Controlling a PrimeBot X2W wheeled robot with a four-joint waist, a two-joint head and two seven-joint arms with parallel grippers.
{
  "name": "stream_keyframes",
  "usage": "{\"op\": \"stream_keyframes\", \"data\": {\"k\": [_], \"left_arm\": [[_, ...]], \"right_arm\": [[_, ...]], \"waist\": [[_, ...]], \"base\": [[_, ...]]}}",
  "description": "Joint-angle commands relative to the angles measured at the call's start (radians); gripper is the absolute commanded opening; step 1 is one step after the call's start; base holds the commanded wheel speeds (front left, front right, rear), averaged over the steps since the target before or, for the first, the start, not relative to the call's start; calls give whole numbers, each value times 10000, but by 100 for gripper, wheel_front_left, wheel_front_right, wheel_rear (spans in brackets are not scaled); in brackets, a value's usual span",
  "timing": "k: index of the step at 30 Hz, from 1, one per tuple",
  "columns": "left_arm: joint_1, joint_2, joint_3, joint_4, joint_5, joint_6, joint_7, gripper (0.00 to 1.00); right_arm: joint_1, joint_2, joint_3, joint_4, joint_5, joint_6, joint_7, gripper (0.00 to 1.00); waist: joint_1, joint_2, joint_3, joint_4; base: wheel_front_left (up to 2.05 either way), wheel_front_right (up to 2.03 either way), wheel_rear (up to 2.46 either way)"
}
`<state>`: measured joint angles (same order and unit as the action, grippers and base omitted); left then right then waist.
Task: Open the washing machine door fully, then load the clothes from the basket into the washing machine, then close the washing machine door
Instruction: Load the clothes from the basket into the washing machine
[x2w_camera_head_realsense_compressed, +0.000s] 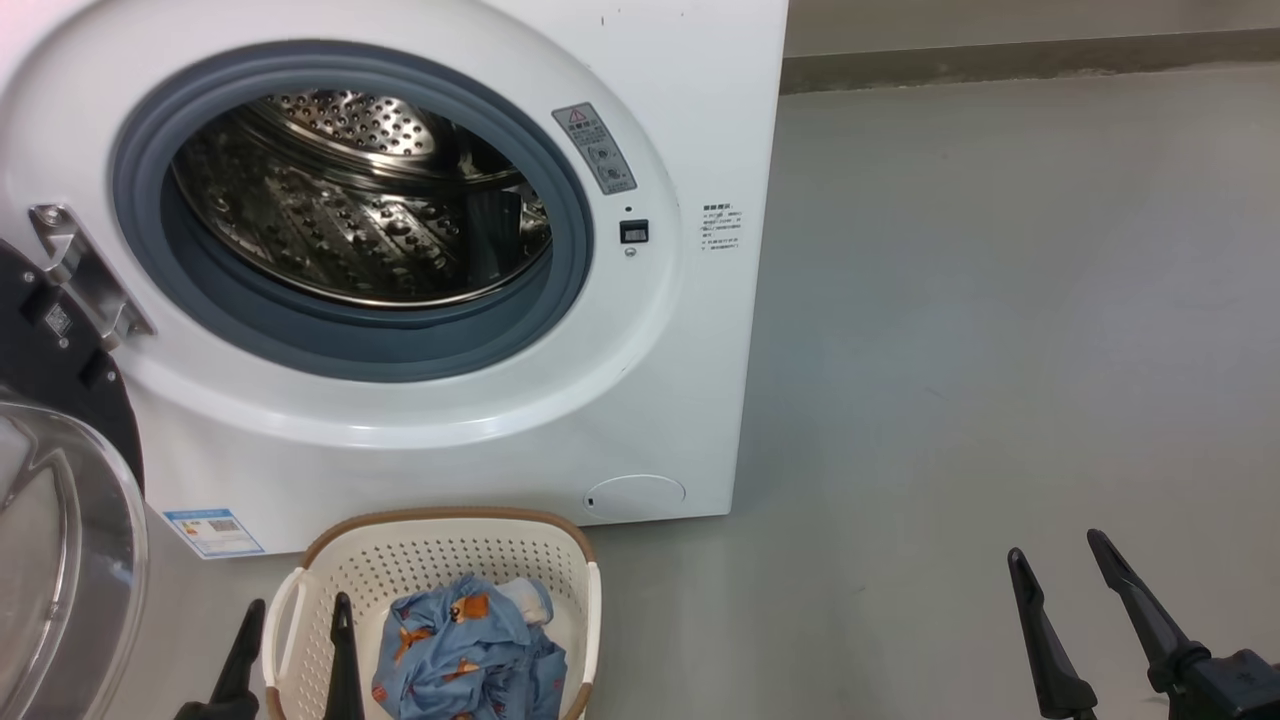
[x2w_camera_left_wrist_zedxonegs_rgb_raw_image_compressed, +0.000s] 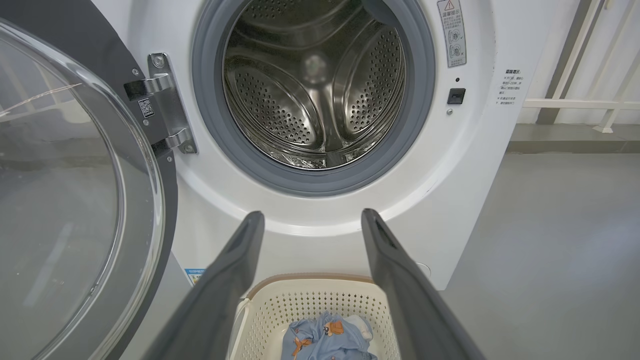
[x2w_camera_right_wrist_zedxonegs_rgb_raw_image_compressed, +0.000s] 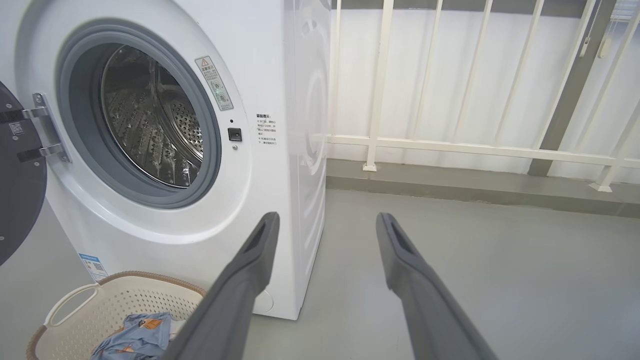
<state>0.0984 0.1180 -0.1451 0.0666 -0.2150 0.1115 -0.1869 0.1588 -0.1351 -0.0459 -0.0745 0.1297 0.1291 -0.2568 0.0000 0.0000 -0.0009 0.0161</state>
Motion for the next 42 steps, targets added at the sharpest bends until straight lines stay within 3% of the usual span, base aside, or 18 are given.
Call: {"op": "stream_keyframes", "data": {"k": [1, 7, 13, 23, 31, 42], "left_arm": [[-267, 144, 291, -212, -17, 112, -78, 100], [-357, 118, 195, 78, -83, 95, -63, 100], [-808, 44, -13, 1154, -257, -208, -170, 100], [-3513, -276, -733, 5484, -667, -1339, 425, 100], [-5739, -493, -1112, 8222, -994, -1994, 926, 100], [-8544, -595, -1588, 10741, -1000, -2192, 1190, 100]], "right_arm": [[-182, -185, 235, -214, 123, 16, -49, 100], [-170, -224, 296, -215, 145, 16, -49, 100], [-321, -323, 389, -293, 215, 16, -49, 100], [-922, -692, 560, -520, 443, 16, -49, 100], [-1604, -900, 654, -779, 587, 16, -49, 100], [-2822, -1021, 1082, -1001, 812, 16, -49, 100]], "waist": [[0, 0, 8, 21], [0, 0, 113, 117], [0, 0, 499, 137], [0, 0, 1950, 130], [0, 0, 3237, -74], [0, 0, 5325, -377]], "base": [[0, 0, 0], [0, 0, 0], [0, 0, 0], [0, 0, 0], [0, 0, 0], [0, 0, 0]]}}
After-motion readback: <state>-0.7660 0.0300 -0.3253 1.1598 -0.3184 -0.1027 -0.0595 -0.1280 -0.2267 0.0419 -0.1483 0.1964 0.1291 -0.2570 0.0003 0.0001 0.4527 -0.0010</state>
